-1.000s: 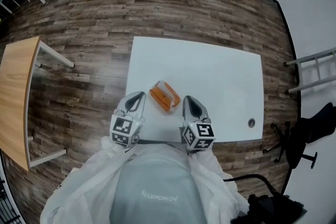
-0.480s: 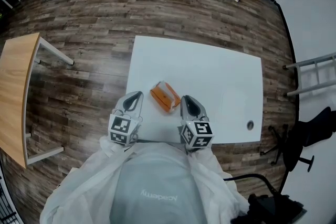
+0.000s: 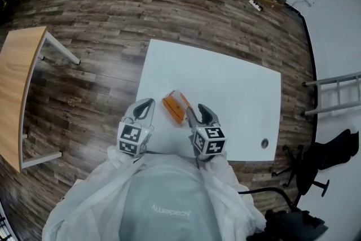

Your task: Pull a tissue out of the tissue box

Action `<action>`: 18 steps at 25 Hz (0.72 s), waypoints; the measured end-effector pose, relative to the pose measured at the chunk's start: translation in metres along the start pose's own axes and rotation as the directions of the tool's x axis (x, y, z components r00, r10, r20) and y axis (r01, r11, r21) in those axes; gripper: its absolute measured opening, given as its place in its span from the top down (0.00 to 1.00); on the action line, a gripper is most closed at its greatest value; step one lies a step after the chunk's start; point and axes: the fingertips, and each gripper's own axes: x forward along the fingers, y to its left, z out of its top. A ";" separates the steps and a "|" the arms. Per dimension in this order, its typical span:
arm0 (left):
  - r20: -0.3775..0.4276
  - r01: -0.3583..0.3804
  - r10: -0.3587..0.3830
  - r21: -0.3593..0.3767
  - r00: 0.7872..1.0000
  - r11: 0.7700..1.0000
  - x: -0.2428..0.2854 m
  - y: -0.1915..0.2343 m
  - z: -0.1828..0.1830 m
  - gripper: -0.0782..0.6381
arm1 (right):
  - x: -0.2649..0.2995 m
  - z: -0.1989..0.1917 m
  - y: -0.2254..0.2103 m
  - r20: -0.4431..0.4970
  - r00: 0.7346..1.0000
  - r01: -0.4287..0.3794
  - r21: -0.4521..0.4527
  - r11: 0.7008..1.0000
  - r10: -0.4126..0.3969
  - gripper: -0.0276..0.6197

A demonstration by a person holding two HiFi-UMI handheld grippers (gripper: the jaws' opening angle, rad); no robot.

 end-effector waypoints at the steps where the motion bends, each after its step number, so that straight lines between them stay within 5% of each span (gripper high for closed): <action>1: 0.003 -0.005 0.005 -0.005 1.000 1.000 0.000 0.000 0.000 0.89 | 0.004 -0.002 0.000 -0.019 1.000 -0.008 -0.015 1.000 0.008 0.69; 18: 0.014 -0.097 0.099 -0.111 0.995 0.989 -0.011 0.015 -0.012 0.89 | 0.065 -0.042 -0.008 -0.312 0.949 -0.107 -0.180 0.978 0.046 0.68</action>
